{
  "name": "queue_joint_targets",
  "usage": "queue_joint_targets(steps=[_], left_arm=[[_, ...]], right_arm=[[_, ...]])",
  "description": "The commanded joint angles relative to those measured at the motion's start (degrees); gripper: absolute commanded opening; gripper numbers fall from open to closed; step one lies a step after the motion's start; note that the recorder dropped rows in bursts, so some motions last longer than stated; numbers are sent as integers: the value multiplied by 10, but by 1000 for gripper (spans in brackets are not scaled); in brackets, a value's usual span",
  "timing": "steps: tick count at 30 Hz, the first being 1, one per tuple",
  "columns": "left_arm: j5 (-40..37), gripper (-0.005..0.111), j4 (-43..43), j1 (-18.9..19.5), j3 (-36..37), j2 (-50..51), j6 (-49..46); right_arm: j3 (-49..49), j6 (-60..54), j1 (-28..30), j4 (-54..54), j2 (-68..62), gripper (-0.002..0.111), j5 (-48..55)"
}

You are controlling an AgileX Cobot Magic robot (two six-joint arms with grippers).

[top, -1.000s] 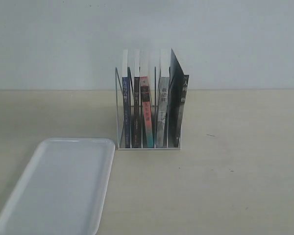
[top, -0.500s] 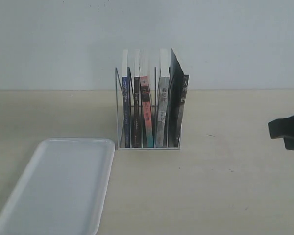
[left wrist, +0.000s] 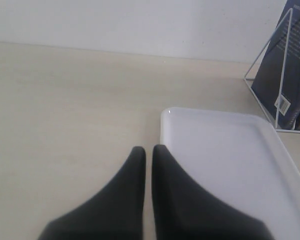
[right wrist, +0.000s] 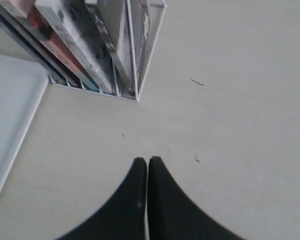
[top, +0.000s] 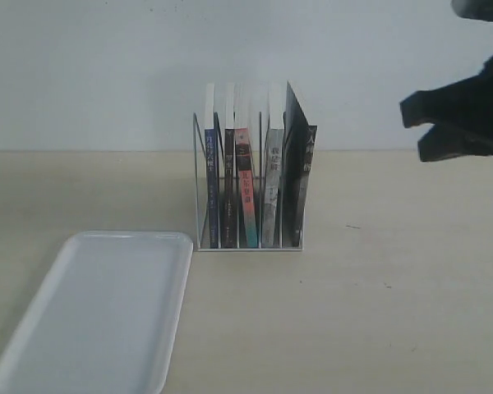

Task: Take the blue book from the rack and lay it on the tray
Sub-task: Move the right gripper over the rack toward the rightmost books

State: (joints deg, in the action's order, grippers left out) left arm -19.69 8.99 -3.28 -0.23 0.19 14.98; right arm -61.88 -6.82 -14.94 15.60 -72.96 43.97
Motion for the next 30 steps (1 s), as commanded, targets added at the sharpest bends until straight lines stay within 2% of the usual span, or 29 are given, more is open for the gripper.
queue_joint_targets(steps=[1, 5, 7, 16, 19, 26, 27, 29, 30], left_arm=[[1, 4, -2, -2, 2, -2, 4], [1, 4, -2, -2, 2, -2, 4], [1, 4, -2, -2, 2, -2, 4], [1, 4, -2, -2, 2, -2, 4], [1, 4, -2, -2, 2, -2, 4], [1, 4, -2, -2, 2, -2, 4], [1, 4, -2, -2, 2, -2, 4], [1, 4, -2, -2, 2, -2, 4], [1, 4, -2, -2, 2, -2, 4]], right_arm=[[-64, -5, -41, 6, -77, 10, -34], [-119, 4, -56, 6, -134, 28, -76], [-142, 7, -56, 7, -157, 31, -98], [-230, 7, -56, 18, -240, 31, -125], [-242, -16, -63, 54, -271, 31, -141], [-255, -31, -76, 57, -306, 31, -178], [-255, -40, -76, 57, -309, 33, -181], [-255, -43, -76, 53, -316, 50, -193], [-255, -43, -76, 53, -323, 54, -196]])
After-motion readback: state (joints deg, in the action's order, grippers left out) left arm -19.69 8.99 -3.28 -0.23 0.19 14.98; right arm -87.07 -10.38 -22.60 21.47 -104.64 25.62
